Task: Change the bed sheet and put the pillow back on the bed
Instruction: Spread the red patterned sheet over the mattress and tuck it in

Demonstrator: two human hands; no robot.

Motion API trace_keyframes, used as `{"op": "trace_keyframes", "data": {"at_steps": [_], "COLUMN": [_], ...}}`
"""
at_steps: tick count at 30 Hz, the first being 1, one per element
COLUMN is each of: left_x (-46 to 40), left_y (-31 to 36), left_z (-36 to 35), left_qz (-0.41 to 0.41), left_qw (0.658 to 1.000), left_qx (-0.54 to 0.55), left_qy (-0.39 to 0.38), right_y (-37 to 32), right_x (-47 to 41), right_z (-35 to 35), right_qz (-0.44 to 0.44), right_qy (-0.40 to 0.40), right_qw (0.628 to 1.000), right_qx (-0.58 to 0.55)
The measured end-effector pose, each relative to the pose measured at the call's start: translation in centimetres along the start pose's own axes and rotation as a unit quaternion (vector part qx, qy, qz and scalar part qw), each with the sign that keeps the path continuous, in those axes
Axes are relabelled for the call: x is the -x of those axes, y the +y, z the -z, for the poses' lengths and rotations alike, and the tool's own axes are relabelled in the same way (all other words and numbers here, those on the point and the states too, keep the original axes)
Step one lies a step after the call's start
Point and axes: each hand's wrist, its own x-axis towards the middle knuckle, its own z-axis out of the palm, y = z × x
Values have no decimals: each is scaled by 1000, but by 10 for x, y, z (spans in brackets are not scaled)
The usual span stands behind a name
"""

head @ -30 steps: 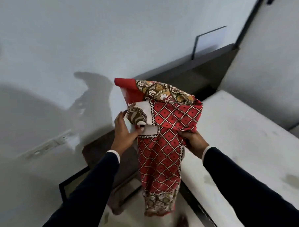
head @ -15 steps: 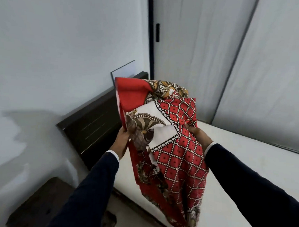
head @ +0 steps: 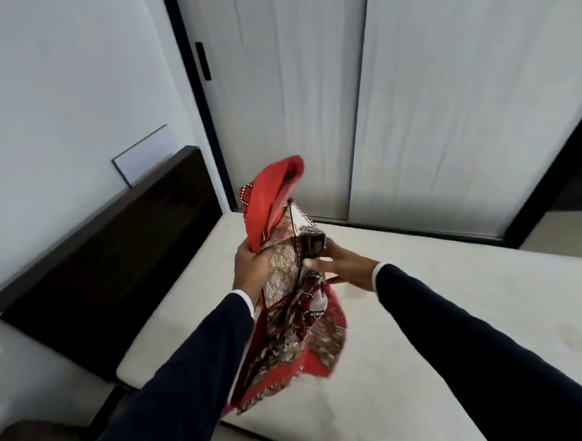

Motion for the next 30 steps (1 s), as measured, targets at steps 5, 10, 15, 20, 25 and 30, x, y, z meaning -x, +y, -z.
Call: {"op": "trace_keyframes", "data": {"at_steps": [5,10,15,20,25,30], "left_x": [-31,-65,-97,-161,-237,-248], "left_y": [5,-2,-17,-12,-26,-27], "left_z": [-13,-16,-18,-8,-4,-19], "left_qz": [-79,-84,-49,8,42,89], "left_qw": [973,953,970,986,999,990], "left_qx": [-72,-66,-21,78,-5,7], "left_qy": [-204,-284,-237,-150,-10,-108], "right_y": [-13,-20,-36,-41,-46,-19], "right_x": [-23,-72,-112,-133,-101,-73], "right_z": [-15,-5,-6,46,134,175], "right_qz": [17,-20,-24,5,29,5], "right_qy": [5,139,227,340,511,523], "right_qw": [982,963,945,890,780,819], "right_qx": [-188,-229,-236,-305,-361,-235]}}
